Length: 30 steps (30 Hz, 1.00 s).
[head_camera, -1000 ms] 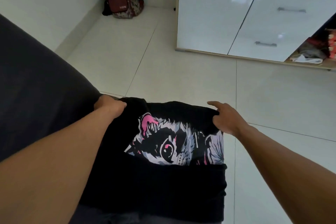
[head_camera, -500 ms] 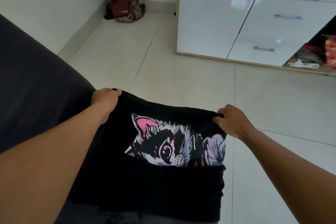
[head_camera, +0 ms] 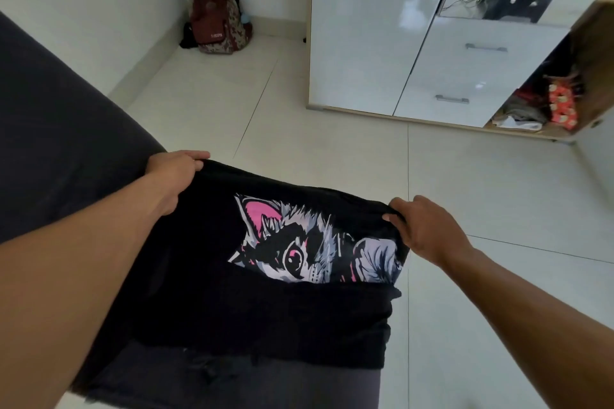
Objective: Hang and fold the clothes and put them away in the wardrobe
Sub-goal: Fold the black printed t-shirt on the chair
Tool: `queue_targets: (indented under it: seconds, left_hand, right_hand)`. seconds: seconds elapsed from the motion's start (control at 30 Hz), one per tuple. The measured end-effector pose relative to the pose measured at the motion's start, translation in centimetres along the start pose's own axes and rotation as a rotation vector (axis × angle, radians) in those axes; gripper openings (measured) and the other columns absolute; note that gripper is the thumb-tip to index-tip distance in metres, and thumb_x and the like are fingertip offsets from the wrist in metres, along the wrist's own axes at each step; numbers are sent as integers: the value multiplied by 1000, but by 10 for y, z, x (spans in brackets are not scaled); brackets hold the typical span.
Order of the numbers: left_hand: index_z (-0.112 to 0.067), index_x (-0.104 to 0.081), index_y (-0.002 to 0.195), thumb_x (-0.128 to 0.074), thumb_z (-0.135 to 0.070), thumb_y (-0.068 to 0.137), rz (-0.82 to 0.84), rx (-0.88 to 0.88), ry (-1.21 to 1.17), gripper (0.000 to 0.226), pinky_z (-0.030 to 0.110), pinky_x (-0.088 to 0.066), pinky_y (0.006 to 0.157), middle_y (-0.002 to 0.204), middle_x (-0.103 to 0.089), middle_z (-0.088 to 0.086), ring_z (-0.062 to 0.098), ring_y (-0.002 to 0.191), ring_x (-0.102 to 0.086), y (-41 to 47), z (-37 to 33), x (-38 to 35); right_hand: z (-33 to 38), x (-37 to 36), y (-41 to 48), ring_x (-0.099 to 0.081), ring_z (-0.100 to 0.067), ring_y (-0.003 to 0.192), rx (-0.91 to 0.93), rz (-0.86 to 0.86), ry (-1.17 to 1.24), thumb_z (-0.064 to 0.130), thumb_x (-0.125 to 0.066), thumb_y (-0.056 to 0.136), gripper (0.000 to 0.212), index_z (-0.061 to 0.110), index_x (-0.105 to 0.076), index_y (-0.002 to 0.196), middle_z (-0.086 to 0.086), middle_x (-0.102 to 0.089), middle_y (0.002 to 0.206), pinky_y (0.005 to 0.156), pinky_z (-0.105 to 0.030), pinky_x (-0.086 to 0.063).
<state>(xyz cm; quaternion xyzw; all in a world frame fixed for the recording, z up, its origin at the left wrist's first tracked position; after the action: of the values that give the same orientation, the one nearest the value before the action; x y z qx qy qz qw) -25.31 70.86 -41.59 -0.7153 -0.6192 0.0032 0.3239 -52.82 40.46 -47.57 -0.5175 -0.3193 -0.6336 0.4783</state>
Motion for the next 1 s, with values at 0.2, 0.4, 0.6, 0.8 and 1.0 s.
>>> queue_targets:
  seconds: [0.2,0.4,0.6,0.8,1.0]
  left_hand:
    - [-24,-79,102,-63,-16,93,-10,-3,-50,20,22,-45,61,103,-70,-3,12,80,-61,-12,-8,-3]
    - [-29,-77,91,-47,-9,97,61,-7,-50,36,23,-44,60,100,-69,-5,12,83,-62,-23,-8,5]
    - [-23,-72,82,-56,-21,87,-34,-1,-15,17,27,-37,55,89,-65,-4,14,70,-53,-53,-2,27]
    - [-21,-77,94,-81,-30,83,50,-110,120,14,20,-47,72,95,-72,-6,9,86,-64,-69,25,43]
    - [-25,-78,99,-65,-1,91,27,-85,224,29,25,-45,89,113,-65,-1,15,101,-59,-63,48,54]
  right_hand:
    - [2,-8,-26,-52,-25,72,-81,-31,-59,43,-54,100,23,20,-53,94,5,-45,69,63,-35,-38]
    - [15,-18,-60,-58,-26,64,-186,46,-44,44,-39,104,25,22,-40,92,5,-61,76,56,-36,-44]
    - [24,-32,-99,-58,-23,63,-210,115,-43,36,-36,105,26,21,-57,102,3,-49,90,60,-34,-51]
    - [34,-60,-119,-59,-19,64,-334,112,34,33,-43,106,25,19,-64,103,0,-51,100,65,-29,-55]
    - [45,-76,-128,-55,-19,67,-355,143,-52,28,-46,106,24,27,-68,115,2,-55,98,60,-22,-38]
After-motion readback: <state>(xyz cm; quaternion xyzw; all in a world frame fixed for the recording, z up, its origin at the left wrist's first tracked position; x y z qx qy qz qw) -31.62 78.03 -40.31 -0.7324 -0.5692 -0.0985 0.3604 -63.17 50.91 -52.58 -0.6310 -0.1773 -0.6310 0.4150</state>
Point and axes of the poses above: each hand's wrist, its own y-axis towards the middle knuckle, its own x-axis out of the back of the hand, z = x × y, the point moved 2 cm from there along y, towards the middle knuckle
